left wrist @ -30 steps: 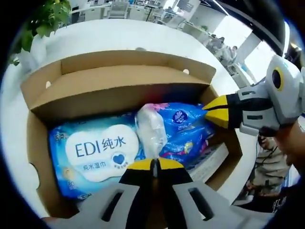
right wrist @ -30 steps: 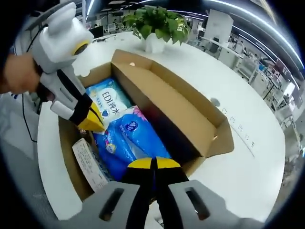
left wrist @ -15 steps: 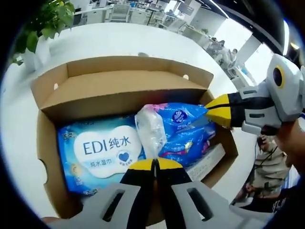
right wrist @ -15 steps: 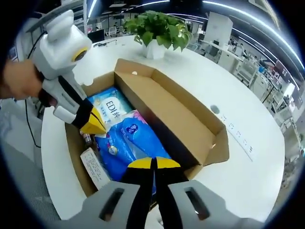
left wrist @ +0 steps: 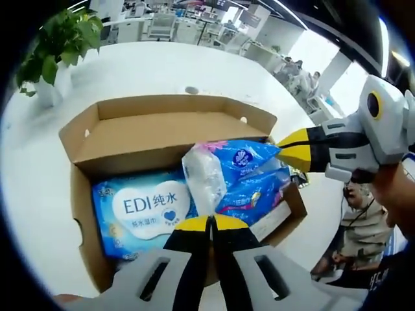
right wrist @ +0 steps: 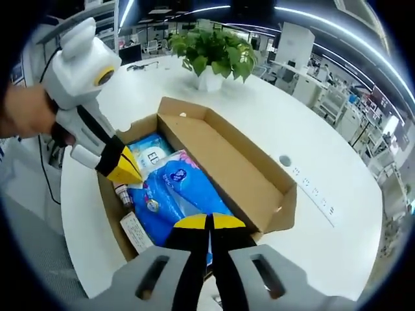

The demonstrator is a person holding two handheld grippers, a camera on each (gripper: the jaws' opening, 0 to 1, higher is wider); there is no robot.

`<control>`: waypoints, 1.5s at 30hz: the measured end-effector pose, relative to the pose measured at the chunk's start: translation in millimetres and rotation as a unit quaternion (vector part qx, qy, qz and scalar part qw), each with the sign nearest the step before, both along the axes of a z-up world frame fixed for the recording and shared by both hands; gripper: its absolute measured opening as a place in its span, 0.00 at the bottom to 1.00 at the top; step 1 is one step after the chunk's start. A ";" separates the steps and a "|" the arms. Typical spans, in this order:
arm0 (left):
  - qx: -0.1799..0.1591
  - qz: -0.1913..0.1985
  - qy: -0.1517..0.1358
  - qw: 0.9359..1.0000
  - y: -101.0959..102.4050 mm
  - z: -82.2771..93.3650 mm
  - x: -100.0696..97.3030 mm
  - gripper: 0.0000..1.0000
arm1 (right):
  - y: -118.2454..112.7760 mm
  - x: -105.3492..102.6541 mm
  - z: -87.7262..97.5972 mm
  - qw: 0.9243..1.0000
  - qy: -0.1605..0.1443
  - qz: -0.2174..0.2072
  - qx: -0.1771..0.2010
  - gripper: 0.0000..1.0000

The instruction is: Operate the shoe box by opening the lid, removing the specified soft item, and placing it in the target area until the item is outside and the box remains undamaged.

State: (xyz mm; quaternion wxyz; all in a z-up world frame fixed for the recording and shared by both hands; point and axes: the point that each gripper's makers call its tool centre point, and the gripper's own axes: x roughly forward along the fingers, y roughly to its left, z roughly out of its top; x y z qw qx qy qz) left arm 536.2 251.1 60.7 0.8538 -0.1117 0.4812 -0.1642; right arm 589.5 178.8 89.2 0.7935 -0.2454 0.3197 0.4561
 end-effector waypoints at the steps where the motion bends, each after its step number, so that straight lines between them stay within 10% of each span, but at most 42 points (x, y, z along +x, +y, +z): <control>1: 0.000 -0.001 -0.002 1.000 -0.2 2.9 -0.8 0.00 | 0.2 -0.5 4.2 1.000 -0.002 -0.001 0.001 0.00; 23: -0.016 -0.053 -0.037 0.998 -52.4 71.8 -8.0 0.00 | -47.3 -2.8 80.9 0.997 -0.050 -0.053 0.013 0.00; 45: -0.022 -0.129 -0.025 0.991 -179.9 52.9 11.6 0.00 | -178.6 14.2 64.2 0.992 -0.046 -0.118 0.001 0.00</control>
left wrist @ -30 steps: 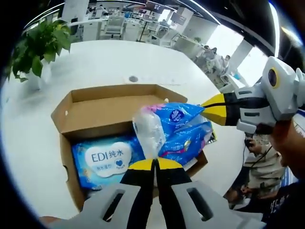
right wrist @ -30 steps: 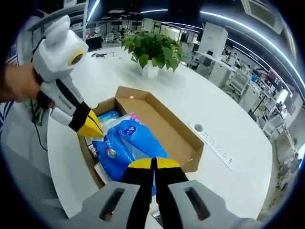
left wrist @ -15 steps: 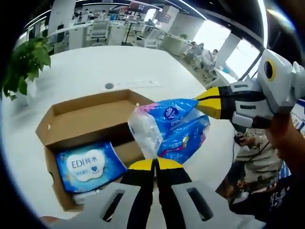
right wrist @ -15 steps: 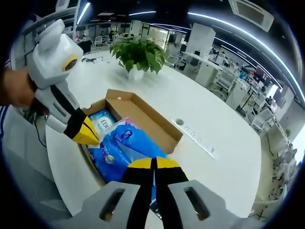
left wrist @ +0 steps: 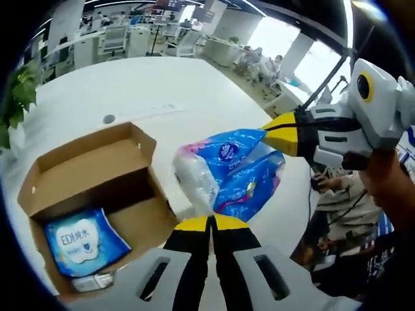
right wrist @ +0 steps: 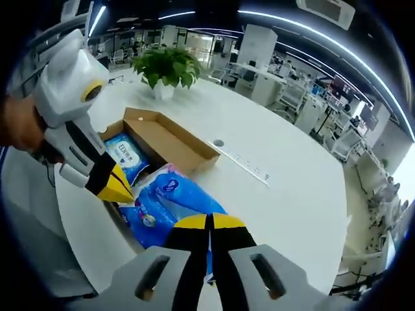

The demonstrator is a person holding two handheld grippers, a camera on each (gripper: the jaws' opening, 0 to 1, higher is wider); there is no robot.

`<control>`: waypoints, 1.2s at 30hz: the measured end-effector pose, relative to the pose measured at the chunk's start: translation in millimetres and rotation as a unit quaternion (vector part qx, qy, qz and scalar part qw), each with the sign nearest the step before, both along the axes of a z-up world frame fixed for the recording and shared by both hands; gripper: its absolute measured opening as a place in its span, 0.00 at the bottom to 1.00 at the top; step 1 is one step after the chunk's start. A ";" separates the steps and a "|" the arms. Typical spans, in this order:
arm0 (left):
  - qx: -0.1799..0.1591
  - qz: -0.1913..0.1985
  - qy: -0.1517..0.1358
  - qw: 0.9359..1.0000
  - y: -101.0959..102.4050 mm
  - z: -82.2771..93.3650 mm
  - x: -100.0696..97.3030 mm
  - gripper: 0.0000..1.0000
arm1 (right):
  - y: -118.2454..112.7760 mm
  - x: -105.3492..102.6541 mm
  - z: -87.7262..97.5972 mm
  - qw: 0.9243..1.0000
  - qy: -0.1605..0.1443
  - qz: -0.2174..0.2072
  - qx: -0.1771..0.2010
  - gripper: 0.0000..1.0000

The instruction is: Operate the shoe box by opening the lid, removing the specified soft item, and placing it in the target area until the item is outside and the box remains undamaged.

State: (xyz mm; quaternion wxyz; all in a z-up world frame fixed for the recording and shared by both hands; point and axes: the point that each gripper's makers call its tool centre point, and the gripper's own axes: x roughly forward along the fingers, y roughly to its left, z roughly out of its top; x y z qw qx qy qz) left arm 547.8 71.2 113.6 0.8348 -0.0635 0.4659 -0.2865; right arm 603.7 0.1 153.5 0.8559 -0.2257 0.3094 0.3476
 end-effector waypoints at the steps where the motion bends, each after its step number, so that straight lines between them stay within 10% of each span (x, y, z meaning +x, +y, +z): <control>1: 0.000 -0.001 0.001 1.000 -4.2 -1.7 1.6 0.00 | -6.1 3.6 -2.1 1.000 0.000 -0.003 0.000 0.00; 36: -0.003 -0.076 0.034 0.996 -173.5 -71.9 20.5 0.00 | -173.4 17.5 -71.1 0.995 0.039 -0.097 0.000 0.00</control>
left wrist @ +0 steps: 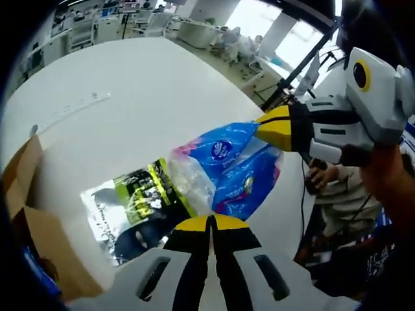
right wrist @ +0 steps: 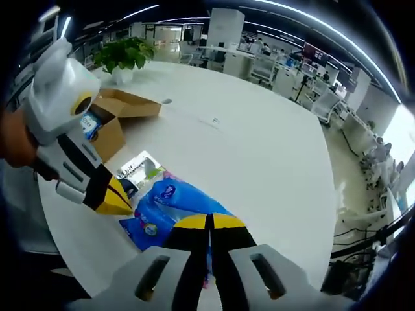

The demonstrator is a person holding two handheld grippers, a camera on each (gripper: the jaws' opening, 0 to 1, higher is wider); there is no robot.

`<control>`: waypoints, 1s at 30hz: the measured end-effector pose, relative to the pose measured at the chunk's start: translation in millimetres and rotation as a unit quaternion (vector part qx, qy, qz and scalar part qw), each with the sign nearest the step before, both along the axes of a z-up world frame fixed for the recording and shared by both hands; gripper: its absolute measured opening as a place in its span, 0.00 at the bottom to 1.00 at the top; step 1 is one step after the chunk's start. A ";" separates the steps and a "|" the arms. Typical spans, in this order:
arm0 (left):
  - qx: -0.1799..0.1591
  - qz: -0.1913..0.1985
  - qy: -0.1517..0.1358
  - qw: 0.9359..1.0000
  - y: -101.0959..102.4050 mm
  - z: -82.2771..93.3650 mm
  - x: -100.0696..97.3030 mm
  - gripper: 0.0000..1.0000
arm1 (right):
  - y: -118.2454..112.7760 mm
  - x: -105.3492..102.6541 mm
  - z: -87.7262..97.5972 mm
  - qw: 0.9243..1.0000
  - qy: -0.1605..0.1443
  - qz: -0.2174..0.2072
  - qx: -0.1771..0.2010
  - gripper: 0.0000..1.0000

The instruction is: Operate the shoe box by opening the lid, removing the specified soft item, and placing it in the target area until the item is outside and the box remains undamaged.

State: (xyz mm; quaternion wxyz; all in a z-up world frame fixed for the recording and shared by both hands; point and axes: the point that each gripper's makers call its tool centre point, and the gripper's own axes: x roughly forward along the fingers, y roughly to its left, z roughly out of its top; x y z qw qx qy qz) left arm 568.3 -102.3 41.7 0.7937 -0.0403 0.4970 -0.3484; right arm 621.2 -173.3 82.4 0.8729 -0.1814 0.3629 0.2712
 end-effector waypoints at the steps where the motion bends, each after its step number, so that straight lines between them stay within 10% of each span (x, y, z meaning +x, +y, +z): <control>1: 0.001 0.000 0.002 1.000 -2.4 -3.4 0.4 0.00 | -1.5 0.0 -1.7 1.000 0.001 -0.001 0.000 0.00; 30: -0.001 0.011 0.020 1.000 -31.7 -47.7 9.9 0.00 | -30.9 21.9 -54.3 1.000 0.023 -0.004 0.004 0.00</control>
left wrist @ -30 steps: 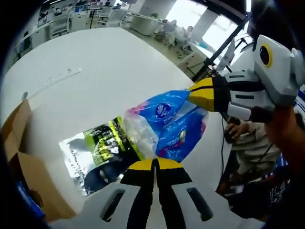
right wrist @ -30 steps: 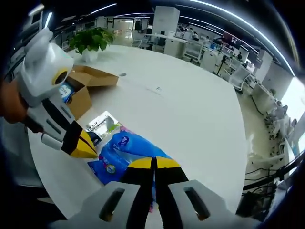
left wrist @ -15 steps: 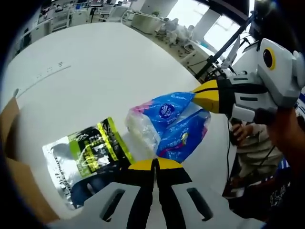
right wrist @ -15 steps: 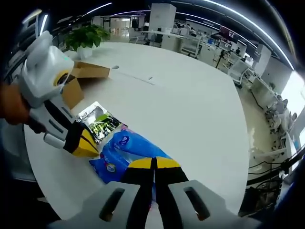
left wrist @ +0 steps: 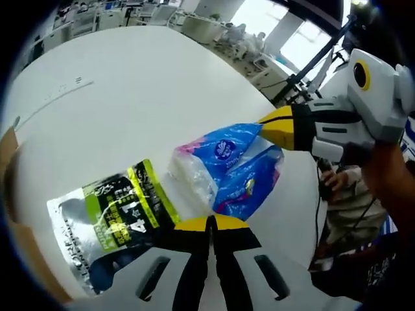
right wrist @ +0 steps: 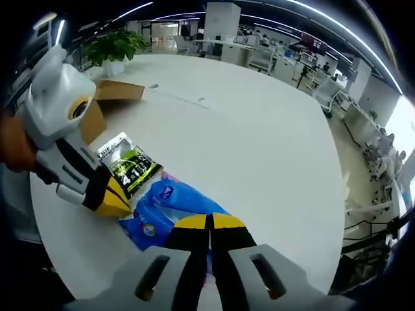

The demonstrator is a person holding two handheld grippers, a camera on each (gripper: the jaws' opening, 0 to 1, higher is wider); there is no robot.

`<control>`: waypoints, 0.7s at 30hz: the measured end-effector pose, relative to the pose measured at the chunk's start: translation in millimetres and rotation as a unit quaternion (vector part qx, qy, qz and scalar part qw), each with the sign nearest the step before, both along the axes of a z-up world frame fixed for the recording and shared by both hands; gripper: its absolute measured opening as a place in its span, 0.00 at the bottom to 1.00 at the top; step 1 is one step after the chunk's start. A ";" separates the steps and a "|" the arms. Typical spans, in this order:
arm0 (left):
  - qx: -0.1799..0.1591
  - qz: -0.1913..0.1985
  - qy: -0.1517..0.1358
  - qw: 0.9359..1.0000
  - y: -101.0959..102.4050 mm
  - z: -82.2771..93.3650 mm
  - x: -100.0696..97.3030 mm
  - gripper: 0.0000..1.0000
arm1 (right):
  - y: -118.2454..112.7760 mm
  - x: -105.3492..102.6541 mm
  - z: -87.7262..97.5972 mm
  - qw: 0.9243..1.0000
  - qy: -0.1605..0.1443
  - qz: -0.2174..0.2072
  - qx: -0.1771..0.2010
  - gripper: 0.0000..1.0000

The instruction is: Operate the shoe box by opening the lid, removing the specified soft item, and placing it in the target area until the item is outside and the box remains undamaged.

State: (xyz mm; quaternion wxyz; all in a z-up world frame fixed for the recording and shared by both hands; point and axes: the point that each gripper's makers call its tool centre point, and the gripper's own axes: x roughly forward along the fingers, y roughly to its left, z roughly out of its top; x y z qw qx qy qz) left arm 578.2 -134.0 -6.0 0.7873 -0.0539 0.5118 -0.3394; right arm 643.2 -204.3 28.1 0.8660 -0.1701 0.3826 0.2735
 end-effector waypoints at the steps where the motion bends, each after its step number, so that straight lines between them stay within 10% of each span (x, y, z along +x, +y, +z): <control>1: 0.000 0.001 0.000 1.000 -0.2 -0.6 -0.1 0.00 | 0.3 0.6 -0.8 1.000 0.000 0.000 0.000 0.00; 17: -0.003 -0.007 -0.009 1.000 -0.1 -8.8 5.5 0.00 | -0.7 1.2 -7.9 1.000 -0.001 -0.010 0.012 0.00; 21: 0.005 0.000 -0.022 1.000 5.7 -9.3 8.9 0.14 | -0.4 1.3 -6.7 1.000 0.000 -0.018 0.022 0.08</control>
